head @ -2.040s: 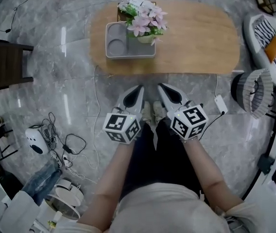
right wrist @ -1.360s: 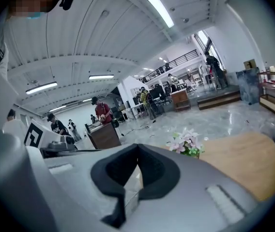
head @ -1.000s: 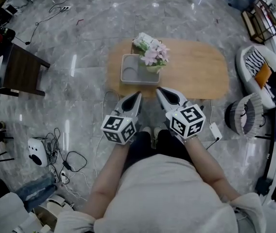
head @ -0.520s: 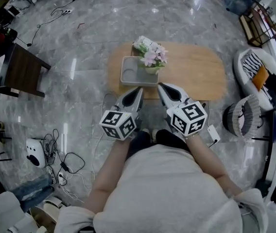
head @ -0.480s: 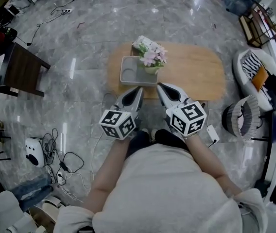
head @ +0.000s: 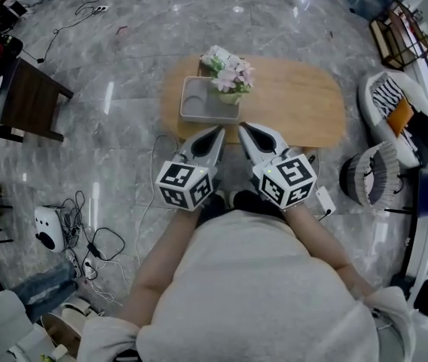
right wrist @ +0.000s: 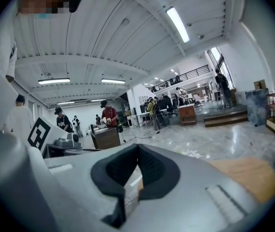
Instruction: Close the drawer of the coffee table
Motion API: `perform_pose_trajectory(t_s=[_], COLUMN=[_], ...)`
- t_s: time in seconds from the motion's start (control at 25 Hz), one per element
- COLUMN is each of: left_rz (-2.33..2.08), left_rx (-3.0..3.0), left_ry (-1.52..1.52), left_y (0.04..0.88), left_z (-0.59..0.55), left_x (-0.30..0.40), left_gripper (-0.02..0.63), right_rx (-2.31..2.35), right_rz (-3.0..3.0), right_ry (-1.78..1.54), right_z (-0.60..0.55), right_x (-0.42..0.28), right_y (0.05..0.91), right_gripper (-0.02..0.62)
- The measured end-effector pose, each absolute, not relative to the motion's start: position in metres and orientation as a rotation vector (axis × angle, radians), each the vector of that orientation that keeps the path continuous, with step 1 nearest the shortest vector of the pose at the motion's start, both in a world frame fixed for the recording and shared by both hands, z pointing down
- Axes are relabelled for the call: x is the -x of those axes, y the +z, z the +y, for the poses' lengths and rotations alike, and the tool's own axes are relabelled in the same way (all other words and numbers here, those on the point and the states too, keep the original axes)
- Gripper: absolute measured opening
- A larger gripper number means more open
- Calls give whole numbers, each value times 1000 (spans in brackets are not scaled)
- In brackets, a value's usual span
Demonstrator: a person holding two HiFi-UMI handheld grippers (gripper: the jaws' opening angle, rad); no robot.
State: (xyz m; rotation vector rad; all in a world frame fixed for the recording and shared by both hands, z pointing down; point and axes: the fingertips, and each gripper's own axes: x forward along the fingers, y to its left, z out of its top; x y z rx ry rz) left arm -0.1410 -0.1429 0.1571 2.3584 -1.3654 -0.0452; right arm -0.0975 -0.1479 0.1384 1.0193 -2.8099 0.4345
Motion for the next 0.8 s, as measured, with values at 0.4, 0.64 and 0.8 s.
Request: perform_pose_trajectory(t_s=[0.4, 0.64, 0.8], left_rz=[-1370, -1369, -1358], left_rx=[-2355, -2363, -2379], left_ry=[-33, -22, 4], left_y=[158, 158, 161], left_z=[-139, -136, -133], left_x=[134, 129, 123], left_gripper=[2, 2, 2], right_rx=[-995, -989, -984], right_rz=[-2764, -2784, -2783], right_ry=[455, 445, 438], right_z=[-141, -141, -140], right_x=[92, 93, 92], right_y=[150, 148, 148], right_gripper=[2, 2, 2])
